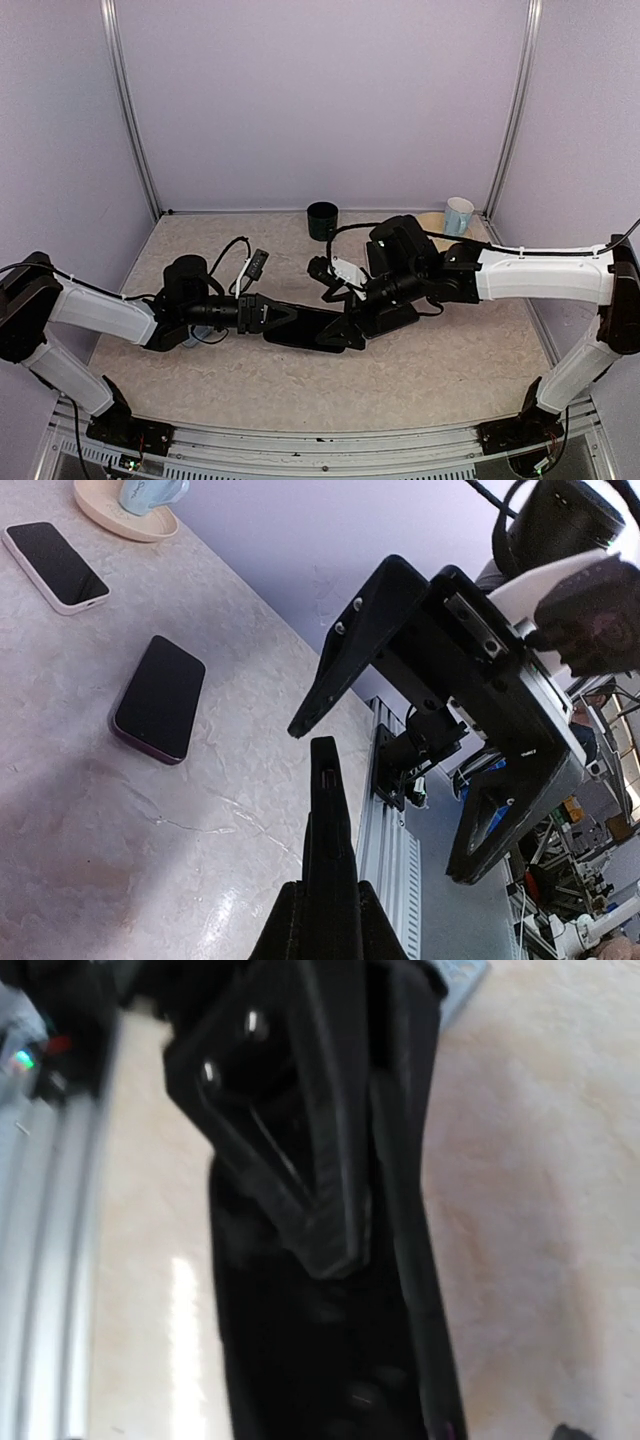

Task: Put the phone into the phone case
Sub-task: Pass from the left arm to the right

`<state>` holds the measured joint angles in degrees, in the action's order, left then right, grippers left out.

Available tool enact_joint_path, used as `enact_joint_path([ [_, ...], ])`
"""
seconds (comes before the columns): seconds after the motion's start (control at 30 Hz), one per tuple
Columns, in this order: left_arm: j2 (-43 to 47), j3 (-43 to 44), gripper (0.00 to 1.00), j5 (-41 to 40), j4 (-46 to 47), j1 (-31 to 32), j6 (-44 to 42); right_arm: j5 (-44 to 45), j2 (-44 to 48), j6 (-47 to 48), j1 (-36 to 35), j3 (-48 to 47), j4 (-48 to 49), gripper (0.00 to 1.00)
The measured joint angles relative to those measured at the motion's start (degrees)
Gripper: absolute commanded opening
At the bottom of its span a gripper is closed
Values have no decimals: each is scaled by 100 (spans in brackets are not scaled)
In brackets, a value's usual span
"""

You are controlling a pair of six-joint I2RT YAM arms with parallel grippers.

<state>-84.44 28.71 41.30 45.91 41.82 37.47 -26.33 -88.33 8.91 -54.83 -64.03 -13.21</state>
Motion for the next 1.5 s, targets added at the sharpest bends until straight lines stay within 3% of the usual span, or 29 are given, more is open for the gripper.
enact_joint_path([
  [0.43, -68, 190, 0, -72, -256, 0, 269, 2168, -363, 1067, -852, 74, 188, 100],
  [0.97, -271, 310, 0, -256, -389, -26, 374, 3473, -763, 1266, -1178, -208, 240, 98],
  [1.27, -284, 343, 0, -280, -407, -26, 404, 3644, -855, 1255, -1250, -262, 284, 89],
  [1.5, -337, 350, 0, -295, -420, -28, 426, 3731, -931, 1248, -1305, -282, 273, 72],
])
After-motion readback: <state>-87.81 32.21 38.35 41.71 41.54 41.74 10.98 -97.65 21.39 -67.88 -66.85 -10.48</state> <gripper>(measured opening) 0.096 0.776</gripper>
